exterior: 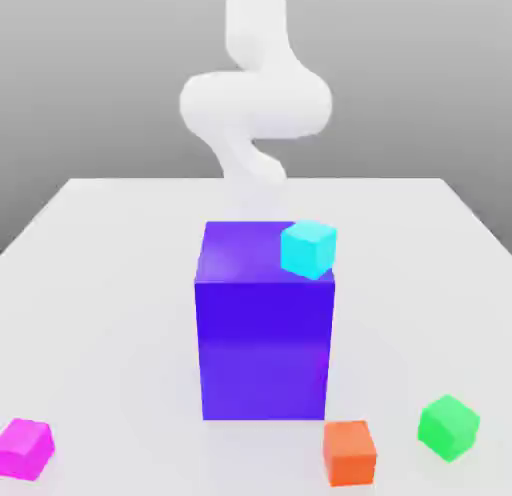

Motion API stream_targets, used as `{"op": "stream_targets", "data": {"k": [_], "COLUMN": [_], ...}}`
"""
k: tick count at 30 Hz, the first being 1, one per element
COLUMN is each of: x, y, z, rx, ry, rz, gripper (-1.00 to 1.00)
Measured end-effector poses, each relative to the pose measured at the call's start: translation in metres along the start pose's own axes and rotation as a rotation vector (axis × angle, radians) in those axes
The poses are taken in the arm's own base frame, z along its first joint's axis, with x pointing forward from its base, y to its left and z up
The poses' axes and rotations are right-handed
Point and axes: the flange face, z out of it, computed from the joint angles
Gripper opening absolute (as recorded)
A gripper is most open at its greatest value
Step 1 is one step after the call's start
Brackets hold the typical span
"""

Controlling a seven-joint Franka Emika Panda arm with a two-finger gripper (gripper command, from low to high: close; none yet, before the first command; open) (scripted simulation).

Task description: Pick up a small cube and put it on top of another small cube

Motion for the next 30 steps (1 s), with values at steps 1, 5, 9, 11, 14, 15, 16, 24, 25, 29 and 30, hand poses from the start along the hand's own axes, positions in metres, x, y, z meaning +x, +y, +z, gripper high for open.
{"op": "stream_targets", "data": {"k": [1,5,9,11,14,15,16,24,25,29,30], "x": [0.007,0.028,0.042,0.045,0.048,0.048,0.047,0.033,0.029,0.015,0.011], "y": [0.006,0.034,0.070,0.091,0.127,0.139,0.152,0.272,0.287,0.352,0.368], "z": [0.019,0.090,0.158,0.190,0.236,0.250,0.264,0.355,0.364,0.390,0.395], "rx": [-0.014,-0.066,-0.124,-0.155,-0.206,-0.224,-0.242,-0.409,-0.432,-0.530,-0.556], "ry": [-0.026,-0.118,-0.195,-0.230,-0.276,-0.291,-0.304,-0.389,-0.398,-0.428,-0.434], "rz": [0.006,0.030,0.057,0.071,0.092,0.099,0.105,0.152,0.154,0.163,0.164], "gripper": [0.00,0.00,0.00,0.00,0.00,0.00,0.00,0.00,0.00,0.00,0.00]}}
